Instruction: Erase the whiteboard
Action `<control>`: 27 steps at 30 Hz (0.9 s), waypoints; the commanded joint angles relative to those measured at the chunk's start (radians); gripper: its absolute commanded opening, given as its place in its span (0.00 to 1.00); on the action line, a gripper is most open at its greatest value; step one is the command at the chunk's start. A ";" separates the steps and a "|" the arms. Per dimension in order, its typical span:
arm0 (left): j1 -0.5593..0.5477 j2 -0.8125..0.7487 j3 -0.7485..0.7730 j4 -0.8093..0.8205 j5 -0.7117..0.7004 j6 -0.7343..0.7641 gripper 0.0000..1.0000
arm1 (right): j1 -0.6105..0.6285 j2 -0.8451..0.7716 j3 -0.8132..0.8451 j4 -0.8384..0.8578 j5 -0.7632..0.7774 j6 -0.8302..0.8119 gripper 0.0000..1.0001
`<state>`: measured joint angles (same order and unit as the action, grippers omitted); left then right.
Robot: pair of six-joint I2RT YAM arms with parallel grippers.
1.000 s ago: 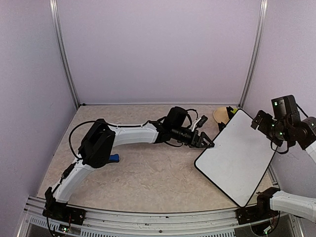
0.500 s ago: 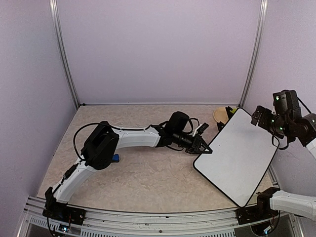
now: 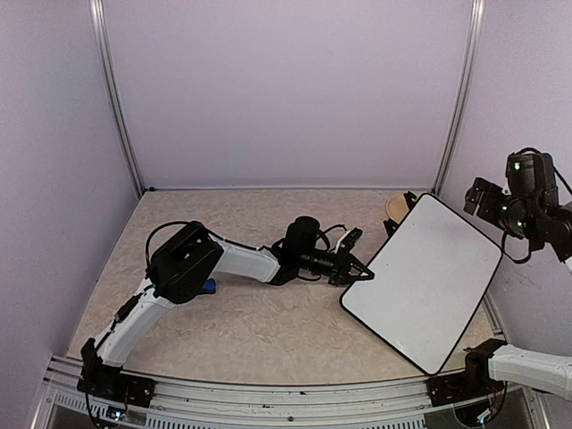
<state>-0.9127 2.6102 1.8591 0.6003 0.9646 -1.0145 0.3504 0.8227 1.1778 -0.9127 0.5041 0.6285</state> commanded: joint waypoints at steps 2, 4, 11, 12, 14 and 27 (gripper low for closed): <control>0.067 -0.109 -0.016 0.500 -0.011 -0.165 0.00 | -0.008 -0.005 0.054 0.014 0.032 -0.022 1.00; 0.077 -0.119 -0.020 0.584 -0.016 -0.217 0.00 | -0.008 -0.004 0.070 0.013 0.039 -0.025 1.00; 0.127 -0.200 -0.153 0.802 -0.084 -0.338 0.00 | -0.008 0.000 0.114 0.011 0.056 -0.036 1.00; 0.136 -0.221 -0.211 0.830 -0.098 -0.336 0.00 | -0.008 0.002 0.115 0.013 0.053 -0.037 1.00; 0.148 -0.263 -0.273 0.882 -0.109 -0.341 0.00 | -0.008 0.004 0.113 0.014 0.053 -0.041 1.00; 0.174 -0.398 -0.507 1.091 -0.166 -0.427 0.00 | -0.008 0.068 0.079 0.088 -0.049 -0.056 1.00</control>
<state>-0.7235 2.3718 1.3609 1.3735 0.8413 -1.4601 0.3504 0.8764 1.2686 -0.8692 0.4942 0.5884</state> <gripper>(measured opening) 0.060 0.999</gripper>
